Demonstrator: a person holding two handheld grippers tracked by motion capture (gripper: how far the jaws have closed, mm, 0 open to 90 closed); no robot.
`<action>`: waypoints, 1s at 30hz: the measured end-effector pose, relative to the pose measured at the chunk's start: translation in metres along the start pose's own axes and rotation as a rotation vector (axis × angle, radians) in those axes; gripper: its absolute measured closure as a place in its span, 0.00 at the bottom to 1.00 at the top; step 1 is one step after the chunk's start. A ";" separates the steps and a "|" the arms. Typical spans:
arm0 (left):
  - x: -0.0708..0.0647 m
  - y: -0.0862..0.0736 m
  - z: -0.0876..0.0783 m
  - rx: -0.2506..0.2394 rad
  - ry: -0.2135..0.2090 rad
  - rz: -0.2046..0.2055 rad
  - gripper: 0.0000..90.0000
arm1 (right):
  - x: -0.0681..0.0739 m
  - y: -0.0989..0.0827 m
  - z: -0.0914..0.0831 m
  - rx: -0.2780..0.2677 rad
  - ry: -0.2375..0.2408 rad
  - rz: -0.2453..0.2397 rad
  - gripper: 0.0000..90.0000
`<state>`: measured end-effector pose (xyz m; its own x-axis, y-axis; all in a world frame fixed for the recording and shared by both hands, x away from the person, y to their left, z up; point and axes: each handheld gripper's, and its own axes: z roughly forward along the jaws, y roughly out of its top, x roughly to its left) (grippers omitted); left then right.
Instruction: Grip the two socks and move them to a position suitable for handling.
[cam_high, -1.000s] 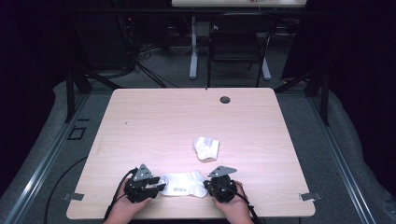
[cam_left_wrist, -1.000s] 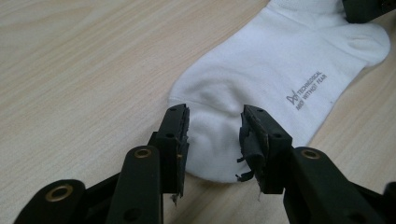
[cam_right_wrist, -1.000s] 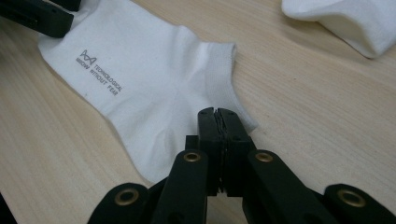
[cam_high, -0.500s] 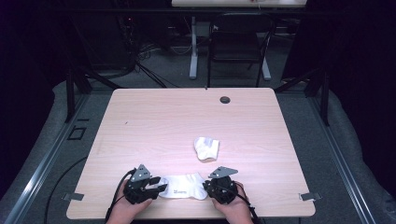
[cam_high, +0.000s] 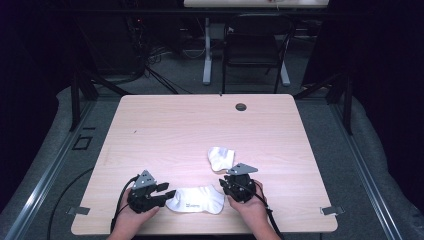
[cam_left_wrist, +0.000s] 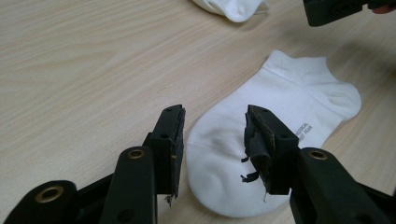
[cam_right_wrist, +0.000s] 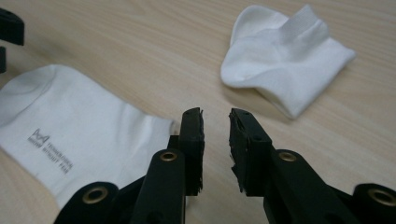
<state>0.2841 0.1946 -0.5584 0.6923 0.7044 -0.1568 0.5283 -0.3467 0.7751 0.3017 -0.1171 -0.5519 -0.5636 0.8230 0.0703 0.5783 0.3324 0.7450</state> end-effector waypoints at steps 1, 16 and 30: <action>0.000 0.000 0.000 0.002 -0.003 -0.002 0.63 | -0.001 0.003 0.001 -0.002 0.002 -0.001 0.83; 0.004 0.000 -0.002 -0.011 -0.001 -0.018 0.63 | -0.005 0.047 0.039 0.028 -0.068 -0.046 0.79; 0.006 0.000 -0.002 -0.015 -0.001 -0.029 0.63 | -0.005 0.059 0.066 0.073 -0.104 -0.028 0.75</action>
<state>0.2874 0.2002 -0.5575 0.6771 0.7136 -0.1800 0.5410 -0.3169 0.7790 0.3770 -0.0714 -0.5522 -0.5184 0.8549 -0.0220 0.6063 0.3856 0.6956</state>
